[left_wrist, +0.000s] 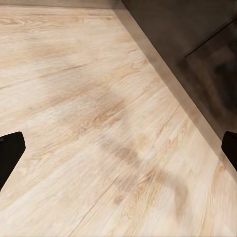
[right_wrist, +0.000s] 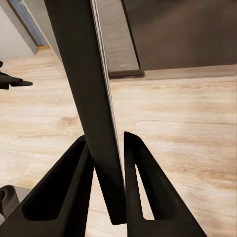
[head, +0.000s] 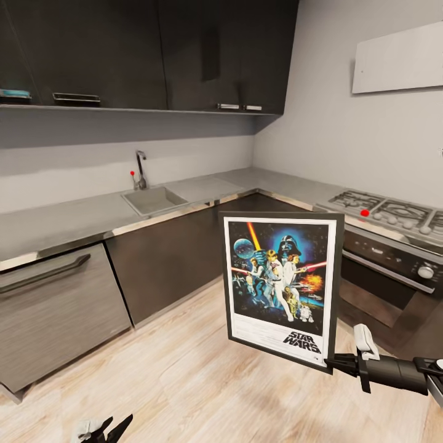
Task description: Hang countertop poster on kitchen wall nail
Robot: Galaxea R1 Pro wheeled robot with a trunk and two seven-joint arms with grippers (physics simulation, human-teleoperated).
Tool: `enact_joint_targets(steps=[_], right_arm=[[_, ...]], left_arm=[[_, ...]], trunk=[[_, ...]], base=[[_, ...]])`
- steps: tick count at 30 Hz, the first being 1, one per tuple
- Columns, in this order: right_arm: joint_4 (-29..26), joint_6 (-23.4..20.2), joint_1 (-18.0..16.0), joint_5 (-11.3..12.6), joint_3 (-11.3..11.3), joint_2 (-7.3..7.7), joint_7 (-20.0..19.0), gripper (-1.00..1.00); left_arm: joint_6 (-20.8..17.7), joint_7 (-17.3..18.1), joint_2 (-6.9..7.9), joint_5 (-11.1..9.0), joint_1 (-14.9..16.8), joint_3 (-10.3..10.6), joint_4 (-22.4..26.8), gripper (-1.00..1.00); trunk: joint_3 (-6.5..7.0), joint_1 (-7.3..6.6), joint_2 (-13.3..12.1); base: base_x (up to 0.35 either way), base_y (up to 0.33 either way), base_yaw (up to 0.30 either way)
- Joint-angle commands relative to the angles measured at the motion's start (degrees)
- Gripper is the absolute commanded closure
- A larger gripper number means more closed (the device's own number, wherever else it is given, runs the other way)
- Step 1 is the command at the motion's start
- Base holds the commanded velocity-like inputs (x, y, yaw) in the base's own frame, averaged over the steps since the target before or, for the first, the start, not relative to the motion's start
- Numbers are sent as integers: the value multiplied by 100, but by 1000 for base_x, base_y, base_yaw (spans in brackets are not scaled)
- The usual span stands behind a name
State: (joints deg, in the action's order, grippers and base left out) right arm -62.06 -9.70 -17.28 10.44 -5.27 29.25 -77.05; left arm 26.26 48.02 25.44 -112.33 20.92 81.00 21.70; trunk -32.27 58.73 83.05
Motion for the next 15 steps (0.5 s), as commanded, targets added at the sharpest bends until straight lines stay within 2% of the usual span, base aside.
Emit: enact_joint_targets(steps=[1, 9, 15], right_arm=[[1, -74, -4, 28, -1, 1, -29, 100], [-2, -74, -4, 24, 3, 1, -29, 100], [-4, -76, -4, 27, 0, 1, -31, 100]], left_arm=[[20, 14, 5, -61, 8, 48, 9, -100], [20, 14, 5, -61, 8, 48, 9, -100], [20, 14, 5, -67, 8, 48, 9, -100]], trunk=[[4, 0, 3], [28, 0, 3], [29, 0, 3]], base=[[0, 0, 0], [-15, 15, 0], [-134, 180, 0]])
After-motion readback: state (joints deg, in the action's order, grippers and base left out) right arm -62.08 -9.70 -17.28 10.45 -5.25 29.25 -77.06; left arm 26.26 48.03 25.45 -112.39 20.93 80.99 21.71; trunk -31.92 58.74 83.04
